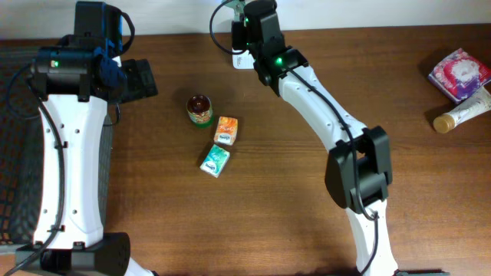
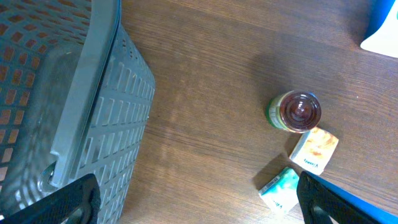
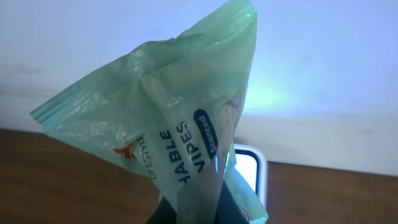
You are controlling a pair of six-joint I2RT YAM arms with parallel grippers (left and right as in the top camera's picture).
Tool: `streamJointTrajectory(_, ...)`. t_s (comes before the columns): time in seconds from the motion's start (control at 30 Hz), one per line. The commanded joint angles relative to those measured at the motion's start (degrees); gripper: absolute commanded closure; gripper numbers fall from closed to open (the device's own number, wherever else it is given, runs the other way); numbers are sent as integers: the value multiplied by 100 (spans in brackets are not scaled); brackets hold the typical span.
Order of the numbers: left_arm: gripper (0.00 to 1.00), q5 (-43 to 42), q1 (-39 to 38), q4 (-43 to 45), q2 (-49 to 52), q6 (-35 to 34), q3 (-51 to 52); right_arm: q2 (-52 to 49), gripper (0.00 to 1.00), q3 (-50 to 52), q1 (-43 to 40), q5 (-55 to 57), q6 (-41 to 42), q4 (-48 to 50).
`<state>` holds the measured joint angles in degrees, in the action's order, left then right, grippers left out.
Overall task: Scan the item barcode
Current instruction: 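Grasp the mint-green wipes packet and hold it up to the scanner, then carry the wipes packet right and set it at the right edge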
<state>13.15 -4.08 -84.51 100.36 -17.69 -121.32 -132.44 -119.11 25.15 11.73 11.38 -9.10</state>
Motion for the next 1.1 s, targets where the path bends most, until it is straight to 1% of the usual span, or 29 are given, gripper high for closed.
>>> streamJointTrajectory(0.0, 1, 61, 15, 2, -20, 66, -59, -511, 96, -31, -90, 439, -214, 57)
streamJointTrajectory(0.1, 1, 61, 15, 2, -20, 66, -59, -586, 96, -33, -96, 446, -212, 103)
streamJointTrajectory(0.17, 1, 61, 15, 2, -20, 66, -59, -457, 96, -125, -205, 496, -208, 98)
streamJointTrajectory(0.27, 1, 59, 15, 2, -20, 66, -59, 22, 96, -258, -629, 1032, -11, -378)
streamJointTrajectory(0.3, 1, 61, 15, 2, -20, 66, -59, 216, 96, -273, -855, 1198, 149, -708)
streamJointTrajectory(0.4, 1, 61, 15, 2, -20, 66, -59, 782, 96, -273, -1880, 1725, 647, -2155)
streamJointTrajectory(0.43, 1, 61, 15, 2, -20, 66, -59, 872, 96, -273, -2236, 1749, 697, -2601)
streamJointTrajectory(0.47, 1, 61, 15, 0, -20, 66, -59, 909, 96, -273, -2822, 1749, 697, -3333)
streamJointTrajectory(0.53, 1, 61, 15, 2, -20, 66, -59, 876, 96, -254, -3486, 1744, 702, -4155)
streamJointTrajectory(0.6, 1, 61, 15, 2, -17, 66, -59, 820, 96, -197, -4081, 1718, 758, -4599)
streamJointTrajectory(0.67, 1, 61, 15, 2, -20, 66, -59, 789, 96, -46, -4677, 1720, 758, -4804)
streamJointTrajectory(0.8, 1, 61, 15, 2, -17, 66, -59, 684, 94, 437, -5578, 1700, 761, -4811)
streamJointTrajectory(0.87, 1, 61, 15, 2, -20, 66, -59, 555, 94, 544, -5842, 1698, 761, -4811)
streamJointTrajectory(0.9, 1, 61, 15, 2, -20, 66, -59, 457, 92, 544, -5995, 1620, 756, -4815)
streamJointTrajectory(0.93, 1, 61, 15, 2, -20, 66, -59, 422, 87, 544, -6057, 1434, 756, -4811)
streamJointTrajectory(1.0, 1, 61, 15, 2, -17, 66, -59, 417, 82, 544, -6107, 940, 756, -4758)
streamJointTrajectory(1.07, 1, 61, 15, 2, -17, 66, -59, 411, 68, 544, -6085, 476, 758, -4688)
